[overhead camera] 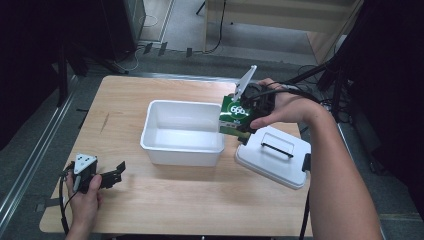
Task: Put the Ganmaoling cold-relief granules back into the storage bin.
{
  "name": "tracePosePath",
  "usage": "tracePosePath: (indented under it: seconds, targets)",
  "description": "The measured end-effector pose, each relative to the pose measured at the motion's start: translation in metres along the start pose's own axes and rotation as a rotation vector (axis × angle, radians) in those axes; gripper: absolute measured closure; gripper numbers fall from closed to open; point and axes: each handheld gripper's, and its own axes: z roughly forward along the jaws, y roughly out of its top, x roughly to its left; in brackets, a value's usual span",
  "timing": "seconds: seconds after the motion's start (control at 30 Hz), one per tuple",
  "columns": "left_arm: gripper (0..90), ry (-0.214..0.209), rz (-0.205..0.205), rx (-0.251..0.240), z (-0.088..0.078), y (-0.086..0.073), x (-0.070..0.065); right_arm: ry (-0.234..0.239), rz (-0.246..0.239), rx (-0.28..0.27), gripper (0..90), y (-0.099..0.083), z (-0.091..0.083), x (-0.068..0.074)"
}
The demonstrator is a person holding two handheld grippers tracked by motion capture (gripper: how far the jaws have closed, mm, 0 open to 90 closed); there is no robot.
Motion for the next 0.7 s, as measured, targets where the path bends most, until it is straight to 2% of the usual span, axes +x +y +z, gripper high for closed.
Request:
tracePosePath:
  seconds: [0.37, 0.7]
  targets:
    - [0.0, -0.003, 0.0, 0.001, 0.0, 0.0, 0.0, 0.018, -0.022, 0.0, 16.0, 0.021, 0.013, 0.0]
    - [0.0, -0.005, 0.0, 0.002, 0.0, 0.0, 0.0, 0.01, -0.047, -0.006, 16.0, 0.038, 0.019, 0.0]
